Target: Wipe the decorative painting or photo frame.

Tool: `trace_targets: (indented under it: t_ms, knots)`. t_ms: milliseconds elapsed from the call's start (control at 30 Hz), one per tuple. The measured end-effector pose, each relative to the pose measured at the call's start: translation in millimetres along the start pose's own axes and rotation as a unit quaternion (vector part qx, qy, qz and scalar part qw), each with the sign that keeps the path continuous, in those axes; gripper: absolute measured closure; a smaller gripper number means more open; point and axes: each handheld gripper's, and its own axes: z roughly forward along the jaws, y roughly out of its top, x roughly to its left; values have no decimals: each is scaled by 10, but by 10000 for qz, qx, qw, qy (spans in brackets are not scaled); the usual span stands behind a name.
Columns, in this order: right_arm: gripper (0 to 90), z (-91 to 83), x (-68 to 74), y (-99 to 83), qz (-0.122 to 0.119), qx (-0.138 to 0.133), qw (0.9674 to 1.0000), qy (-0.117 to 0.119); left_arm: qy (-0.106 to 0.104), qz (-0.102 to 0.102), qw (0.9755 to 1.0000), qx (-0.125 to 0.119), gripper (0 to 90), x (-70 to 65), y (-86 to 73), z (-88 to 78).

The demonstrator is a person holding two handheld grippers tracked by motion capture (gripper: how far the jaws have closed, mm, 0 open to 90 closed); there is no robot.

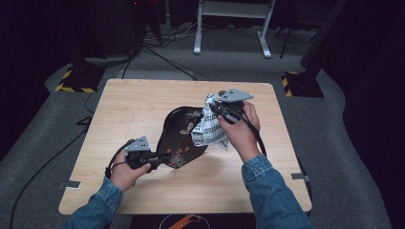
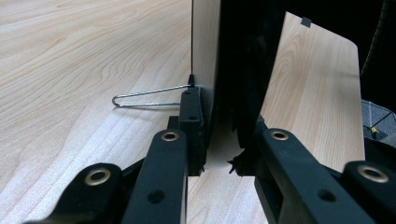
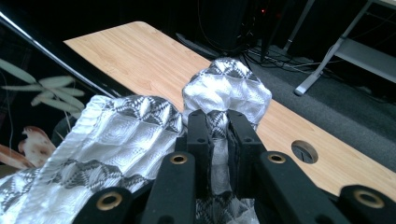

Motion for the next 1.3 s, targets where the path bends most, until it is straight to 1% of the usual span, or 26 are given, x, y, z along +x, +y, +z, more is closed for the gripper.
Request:
trace_targets:
  t_ms: [167, 267, 333, 700, 867, 933, 1033, 1300]
  knots:
    - [817, -10, -19, -68, 16, 63, 10000, 11, 4, -8, 10000, -7, 783, -1, 0, 1]
    - [817, -29, -23, -148, 73, 134, 9999, 30, 3, 14, 10000, 16, 784, 0, 5, 2]
    - [817, -31, -20, -161, 77, 141, 9999, 31, -2, 9, 10000, 19, 784, 2, 5, 2]
    - [817, -79, 45, -309, -39, 344, 9993, 117, -10, 7, 10000, 30, 784, 4, 5, 1]
    - [817, -59, 71, -346, -80, 434, 9988, 190, 2, 74, 10000, 35, 784, 3, 7, 1]
    - [817, -52, 77, -352, -90, 452, 9987, 198, 13, 74, 10000, 27, 784, 1, 5, 2]
    - [817, -16, 102, -379, -135, 570, 9980, 238, -5, 98, 9999, 28, 785, 3, 5, 4]
    - [817, 41, 151, -427, -198, 688, 9970, 304, -10, 117, 9999, 45, 785, 4, 6, 2]
